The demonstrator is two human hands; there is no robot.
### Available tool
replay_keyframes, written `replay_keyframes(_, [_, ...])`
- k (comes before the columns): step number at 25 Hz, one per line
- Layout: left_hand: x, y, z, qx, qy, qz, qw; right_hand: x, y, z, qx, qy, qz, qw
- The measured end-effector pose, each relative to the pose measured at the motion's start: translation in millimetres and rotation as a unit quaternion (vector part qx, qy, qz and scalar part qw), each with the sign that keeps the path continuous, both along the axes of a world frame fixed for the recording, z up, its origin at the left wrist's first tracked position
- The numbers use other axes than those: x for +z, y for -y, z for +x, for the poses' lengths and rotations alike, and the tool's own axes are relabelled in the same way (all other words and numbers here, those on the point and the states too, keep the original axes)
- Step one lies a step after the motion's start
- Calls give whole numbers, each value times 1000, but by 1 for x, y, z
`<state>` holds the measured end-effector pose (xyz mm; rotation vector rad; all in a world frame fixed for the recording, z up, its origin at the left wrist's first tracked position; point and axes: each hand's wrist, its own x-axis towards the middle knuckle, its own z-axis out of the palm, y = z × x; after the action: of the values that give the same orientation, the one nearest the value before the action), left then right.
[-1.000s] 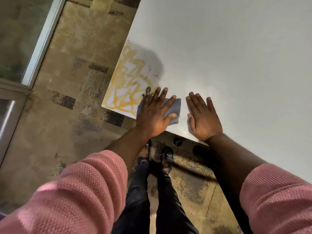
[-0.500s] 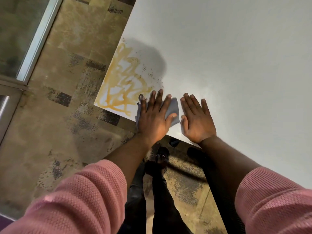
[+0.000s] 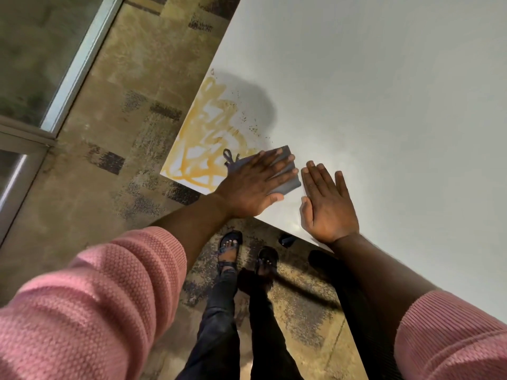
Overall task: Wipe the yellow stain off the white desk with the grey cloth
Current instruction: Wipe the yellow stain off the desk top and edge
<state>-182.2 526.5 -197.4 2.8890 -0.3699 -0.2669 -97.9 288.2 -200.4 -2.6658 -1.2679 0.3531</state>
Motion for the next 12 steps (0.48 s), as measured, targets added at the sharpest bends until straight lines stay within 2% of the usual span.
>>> replay_keyframes(6, [7,6,29,179,30,-13,983,3,-1,-1,-4,-3,-16,1000])
replay_keyframes(12, [4,40,-18,251,23,-20,967,4,-3,-1,-2,-8,-18,1000])
